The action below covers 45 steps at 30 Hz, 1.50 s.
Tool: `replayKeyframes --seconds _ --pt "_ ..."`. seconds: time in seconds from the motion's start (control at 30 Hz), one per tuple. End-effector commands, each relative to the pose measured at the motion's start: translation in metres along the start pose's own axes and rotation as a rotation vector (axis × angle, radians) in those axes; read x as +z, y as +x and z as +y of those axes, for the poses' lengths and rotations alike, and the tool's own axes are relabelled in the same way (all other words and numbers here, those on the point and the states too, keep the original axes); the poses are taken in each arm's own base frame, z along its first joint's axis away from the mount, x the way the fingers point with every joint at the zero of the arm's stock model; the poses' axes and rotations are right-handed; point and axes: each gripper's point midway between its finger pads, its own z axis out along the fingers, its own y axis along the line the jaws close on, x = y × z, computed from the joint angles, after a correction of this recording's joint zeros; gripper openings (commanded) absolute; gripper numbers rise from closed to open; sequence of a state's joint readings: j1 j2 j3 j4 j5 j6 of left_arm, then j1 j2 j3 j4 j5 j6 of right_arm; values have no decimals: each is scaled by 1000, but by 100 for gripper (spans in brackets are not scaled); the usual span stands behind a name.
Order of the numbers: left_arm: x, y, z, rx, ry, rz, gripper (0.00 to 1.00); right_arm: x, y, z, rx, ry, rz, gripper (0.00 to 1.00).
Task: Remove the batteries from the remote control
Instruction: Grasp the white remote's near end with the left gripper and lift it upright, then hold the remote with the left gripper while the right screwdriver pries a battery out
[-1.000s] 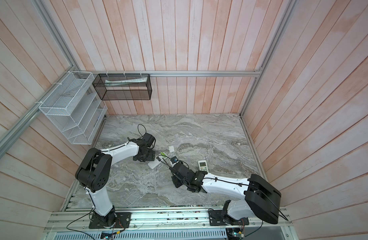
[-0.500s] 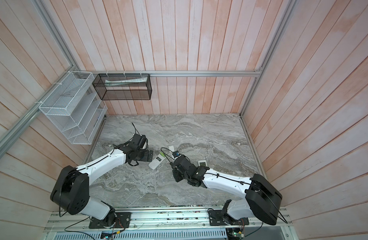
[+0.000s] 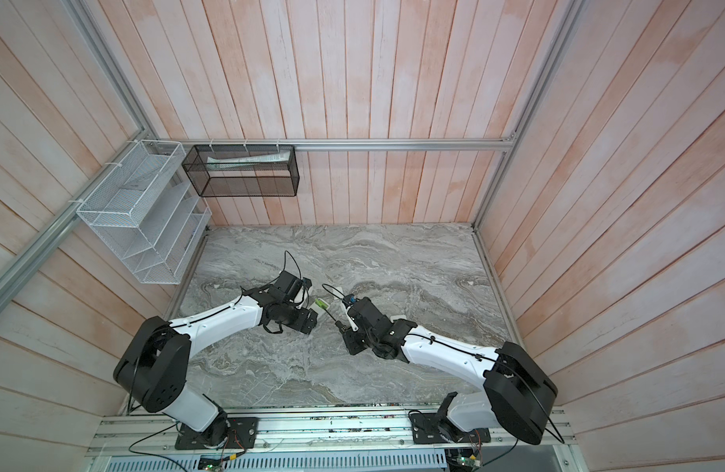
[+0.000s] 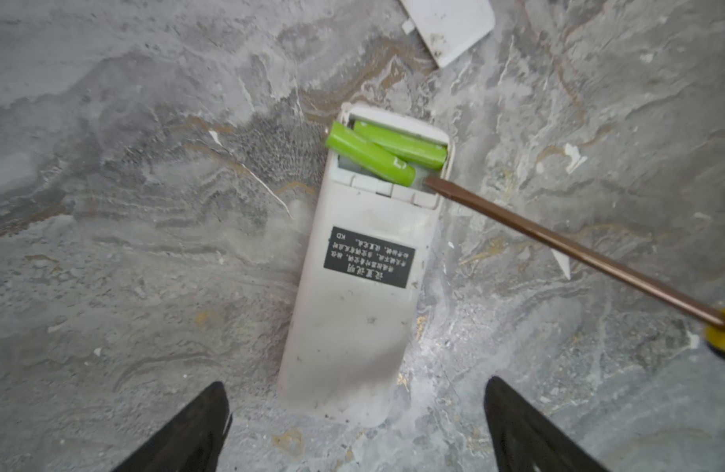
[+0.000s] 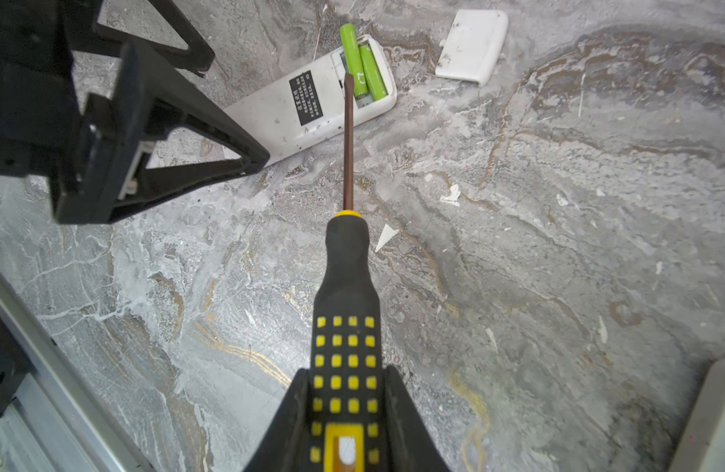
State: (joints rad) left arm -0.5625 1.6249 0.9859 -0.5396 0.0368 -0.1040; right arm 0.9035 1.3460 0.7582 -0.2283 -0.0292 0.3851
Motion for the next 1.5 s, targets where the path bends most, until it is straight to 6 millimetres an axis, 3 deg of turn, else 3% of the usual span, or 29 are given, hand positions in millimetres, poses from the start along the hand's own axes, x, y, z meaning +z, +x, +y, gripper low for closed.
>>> replayKeyframes --seconds 0.0,0.8,1.3,1.47 --pt "10 16 3 22 -18 58 98 -4 -6 3 -7 -29 7 0" --pt "33 11 14 104 -92 72 91 5 -16 2 -31 -69 4 0" --pt "35 15 3 152 -56 67 76 14 -22 1 -25 -85 -3 0" --pt "33 15 -1 167 -38 62 65 20 -24 1 -26 -81 1 0"
